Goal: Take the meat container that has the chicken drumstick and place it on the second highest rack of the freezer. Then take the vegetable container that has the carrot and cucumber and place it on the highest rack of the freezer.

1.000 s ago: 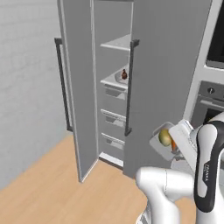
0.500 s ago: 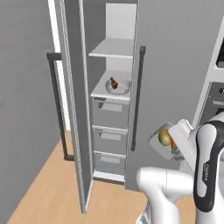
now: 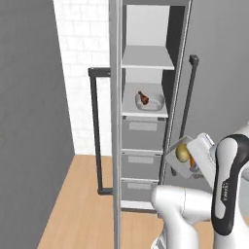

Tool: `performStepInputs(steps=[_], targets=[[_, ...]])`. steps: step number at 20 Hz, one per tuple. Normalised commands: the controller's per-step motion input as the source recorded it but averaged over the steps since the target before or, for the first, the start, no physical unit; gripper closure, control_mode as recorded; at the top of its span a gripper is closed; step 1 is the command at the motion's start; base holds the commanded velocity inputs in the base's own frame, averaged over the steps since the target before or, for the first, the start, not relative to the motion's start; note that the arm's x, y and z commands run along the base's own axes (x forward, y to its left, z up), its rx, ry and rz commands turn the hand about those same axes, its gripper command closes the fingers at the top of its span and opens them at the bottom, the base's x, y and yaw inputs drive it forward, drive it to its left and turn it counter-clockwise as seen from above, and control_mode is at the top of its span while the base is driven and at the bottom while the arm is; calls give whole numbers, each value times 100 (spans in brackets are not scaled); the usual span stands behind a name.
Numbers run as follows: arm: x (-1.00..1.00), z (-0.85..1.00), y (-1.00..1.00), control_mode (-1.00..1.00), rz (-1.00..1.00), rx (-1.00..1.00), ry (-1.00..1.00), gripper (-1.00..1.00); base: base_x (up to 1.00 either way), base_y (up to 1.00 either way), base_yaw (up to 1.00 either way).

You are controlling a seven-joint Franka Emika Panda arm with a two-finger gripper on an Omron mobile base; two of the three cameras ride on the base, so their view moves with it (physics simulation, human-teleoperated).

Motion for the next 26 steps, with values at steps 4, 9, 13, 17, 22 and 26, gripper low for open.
performStepInputs(steps=[4,9,13,17,22,26], targets=[[0,0,0,100,0,0,0,100,54,15,-6],[0,0,0,100,0,0,0,100,72,9,-9],[0,0,0,100,0,0,0,100,37,8,-4],[0,0,0,100,0,0,0,100,15,19,0],[0,0,0,100,0,0,0,100,48,8,0],[0,0,0,100,0,0,0,100,75,33,0]])
